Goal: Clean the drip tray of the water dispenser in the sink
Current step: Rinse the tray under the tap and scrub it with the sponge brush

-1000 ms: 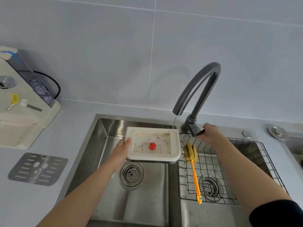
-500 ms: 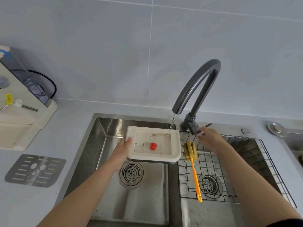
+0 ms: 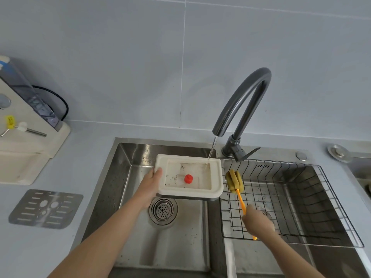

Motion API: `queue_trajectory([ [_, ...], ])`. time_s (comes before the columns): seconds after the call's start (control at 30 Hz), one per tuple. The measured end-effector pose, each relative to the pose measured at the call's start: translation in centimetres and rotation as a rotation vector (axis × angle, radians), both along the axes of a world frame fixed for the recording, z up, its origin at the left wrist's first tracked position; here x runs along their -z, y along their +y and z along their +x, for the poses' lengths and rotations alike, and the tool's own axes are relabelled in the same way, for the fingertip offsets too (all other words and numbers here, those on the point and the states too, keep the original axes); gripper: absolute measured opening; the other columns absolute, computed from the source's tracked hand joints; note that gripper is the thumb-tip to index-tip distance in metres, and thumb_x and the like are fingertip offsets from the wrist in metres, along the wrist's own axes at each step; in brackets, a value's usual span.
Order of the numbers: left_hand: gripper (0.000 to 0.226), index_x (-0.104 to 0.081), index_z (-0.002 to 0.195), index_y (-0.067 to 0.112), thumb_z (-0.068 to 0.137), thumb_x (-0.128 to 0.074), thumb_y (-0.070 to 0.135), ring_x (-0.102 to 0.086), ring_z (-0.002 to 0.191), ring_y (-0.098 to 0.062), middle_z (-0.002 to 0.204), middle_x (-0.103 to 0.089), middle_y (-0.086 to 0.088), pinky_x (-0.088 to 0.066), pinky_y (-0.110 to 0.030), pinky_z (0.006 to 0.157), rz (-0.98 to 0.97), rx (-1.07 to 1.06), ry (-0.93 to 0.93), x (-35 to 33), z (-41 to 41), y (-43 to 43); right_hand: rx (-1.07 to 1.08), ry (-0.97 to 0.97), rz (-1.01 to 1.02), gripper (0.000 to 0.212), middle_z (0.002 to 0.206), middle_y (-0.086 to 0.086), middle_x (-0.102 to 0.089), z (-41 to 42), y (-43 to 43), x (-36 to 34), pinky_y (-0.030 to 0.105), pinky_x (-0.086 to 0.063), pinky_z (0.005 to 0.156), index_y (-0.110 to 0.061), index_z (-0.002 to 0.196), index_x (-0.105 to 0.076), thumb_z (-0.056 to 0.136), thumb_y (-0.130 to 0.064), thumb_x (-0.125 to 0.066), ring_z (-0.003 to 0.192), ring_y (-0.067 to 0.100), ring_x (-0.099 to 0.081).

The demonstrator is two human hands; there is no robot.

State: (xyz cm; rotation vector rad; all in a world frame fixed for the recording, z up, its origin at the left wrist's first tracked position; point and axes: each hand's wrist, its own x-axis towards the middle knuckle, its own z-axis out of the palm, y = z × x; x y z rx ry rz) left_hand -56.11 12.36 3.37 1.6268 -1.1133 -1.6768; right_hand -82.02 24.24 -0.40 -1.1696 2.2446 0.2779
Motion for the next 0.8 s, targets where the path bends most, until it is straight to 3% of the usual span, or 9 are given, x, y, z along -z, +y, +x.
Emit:
queue_trajectory([
  [0.1,0.031,-0.045,0.125,0.019,0.098,-0.031,0.03,-0.062,0.087,-0.022,0.098,-0.063,-0.002,-0.051,-0.045,0.082,-0.006,0.001,-0.035,0.3,0.6,0.0,0.08,-0.061,-0.114,0.015,0.065,-0.003,-0.048,-1.3,0.2,-1.4,0.021,-0.038,0.048,-0.01,0.098,-0.048,0.096,-0.014,-0.034,0.052,0.01,-0.044],
  [0.23,0.038,-0.042,0.131,0.017,0.098,-0.033,0.031,-0.059,0.1,-0.027,0.115,-0.061,-0.01,-0.049,-0.043,0.089,0.024,0.005,-0.077,0.6,1.4,0.3,0.042,-0.18,-0.192,0.021,0.067,0.0,-0.052,-2.6,1.8,-3.9,0.019,-0.035,0.046,-0.009,0.108,-0.053,0.097,-0.018,-0.037,0.052,0.011,-0.043],
  [0.47,0.039,-0.042,0.132,0.013,0.098,-0.034,0.03,-0.058,0.11,-0.032,0.123,-0.059,-0.015,-0.047,-0.042,0.09,0.048,0.03,-0.074,1.0,2.3,0.8,-0.04,-0.265,-0.423,0.011,0.054,-0.001,-0.048,-2.9,4.8,-8.0,0.028,-0.034,0.049,-0.018,0.096,-0.051,0.096,-0.013,-0.041,0.048,0.015,-0.04],
  [0.67,0.041,-0.043,0.132,0.012,0.097,-0.034,0.031,-0.058,0.11,-0.032,0.123,-0.058,-0.015,-0.048,-0.043,0.092,0.049,0.018,-0.065,1.2,2.4,0.7,-0.286,-0.073,-0.433,0.027,0.049,-0.007,-0.042,-2.9,5.2,-8.8,0.025,-0.031,0.047,-0.017,0.118,-0.055,0.095,-0.022,-0.042,0.044,0.008,-0.041],
  [0.73,0.04,-0.043,0.132,0.012,0.098,-0.034,0.031,-0.058,0.11,-0.032,0.124,-0.059,-0.014,-0.048,-0.042,0.091,0.045,0.016,-0.061,1.2,2.5,0.7,-0.357,0.013,-0.445,0.025,0.048,-0.011,-0.042,-2.7,4.8,-9.0,0.025,-0.031,0.044,-0.015,0.115,-0.059,0.093,-0.021,-0.048,0.043,0.01,-0.044],
  [0.8,0.04,-0.043,0.132,0.013,0.098,-0.034,0.031,-0.058,0.111,-0.031,0.122,-0.059,-0.012,-0.047,-0.043,0.092,0.041,0.014,-0.071,1.2,2.5,0.8,-0.459,0.099,-0.49,0.019,0.044,-0.008,-0.049,-2.6,4.5,-8.8,0.021,-0.027,0.037,-0.013,0.101,-0.068,0.082,-0.015,-0.067,0.035,0.017,-0.051],
])
